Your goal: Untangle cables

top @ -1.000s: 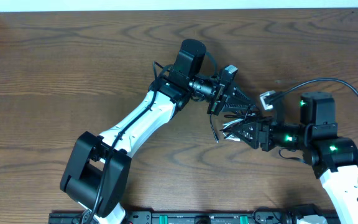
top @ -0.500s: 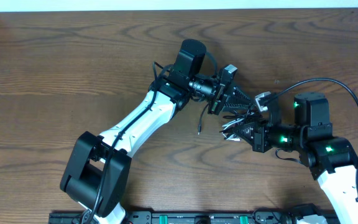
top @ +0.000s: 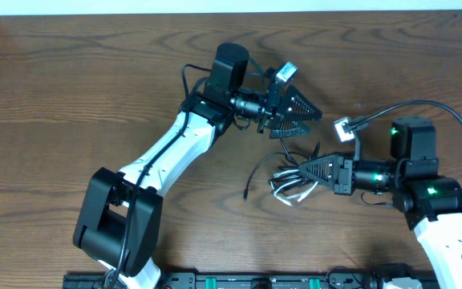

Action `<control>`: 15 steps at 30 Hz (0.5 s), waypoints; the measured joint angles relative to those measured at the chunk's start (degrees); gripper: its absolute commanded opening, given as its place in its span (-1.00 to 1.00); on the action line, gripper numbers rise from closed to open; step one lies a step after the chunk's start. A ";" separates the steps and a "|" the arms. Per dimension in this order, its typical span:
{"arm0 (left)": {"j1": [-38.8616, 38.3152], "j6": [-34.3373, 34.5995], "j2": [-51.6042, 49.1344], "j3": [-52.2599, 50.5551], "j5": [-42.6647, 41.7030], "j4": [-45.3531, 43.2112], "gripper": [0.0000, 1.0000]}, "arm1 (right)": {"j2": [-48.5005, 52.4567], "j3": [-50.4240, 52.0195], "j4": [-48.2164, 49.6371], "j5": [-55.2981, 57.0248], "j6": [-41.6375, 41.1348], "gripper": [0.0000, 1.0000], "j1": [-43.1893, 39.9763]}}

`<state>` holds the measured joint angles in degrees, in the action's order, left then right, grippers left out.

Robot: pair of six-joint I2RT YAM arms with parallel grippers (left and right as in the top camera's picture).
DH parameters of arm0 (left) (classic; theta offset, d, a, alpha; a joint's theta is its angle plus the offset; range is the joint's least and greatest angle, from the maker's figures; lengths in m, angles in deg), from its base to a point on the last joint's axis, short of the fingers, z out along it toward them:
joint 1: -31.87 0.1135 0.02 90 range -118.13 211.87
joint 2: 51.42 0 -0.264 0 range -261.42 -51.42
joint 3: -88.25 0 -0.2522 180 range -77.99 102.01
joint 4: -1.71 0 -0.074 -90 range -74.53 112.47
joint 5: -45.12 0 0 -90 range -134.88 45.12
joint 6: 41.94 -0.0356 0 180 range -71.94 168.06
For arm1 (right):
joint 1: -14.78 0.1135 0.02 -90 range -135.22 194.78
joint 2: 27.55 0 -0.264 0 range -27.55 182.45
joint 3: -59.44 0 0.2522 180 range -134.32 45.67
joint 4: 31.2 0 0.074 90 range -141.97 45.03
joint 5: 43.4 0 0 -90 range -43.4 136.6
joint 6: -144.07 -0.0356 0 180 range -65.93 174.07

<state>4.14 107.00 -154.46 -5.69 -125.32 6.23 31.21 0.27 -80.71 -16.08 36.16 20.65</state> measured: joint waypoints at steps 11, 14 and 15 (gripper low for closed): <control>0.48 -13.51 0.00 0.00 -3.80 0.00 0.60 | 0.00 0.00 6.91 -7.19 -5.07 -0.99 -5.90; 0.79 -17.49 0.00 0.00 -4.66 0.00 0.61 | 0.00 0.00 7.43 -7.54 -7.23 -0.99 -7.74; 0.96 -18.62 0.00 0.00 -4.81 -0.02 0.75 | 0.00 0.00 7.85 -7.65 -8.26 -0.98 -8.46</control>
<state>5.10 88.38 -154.46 -5.69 -130.13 6.21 31.21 0.27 -72.87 -23.73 27.90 12.19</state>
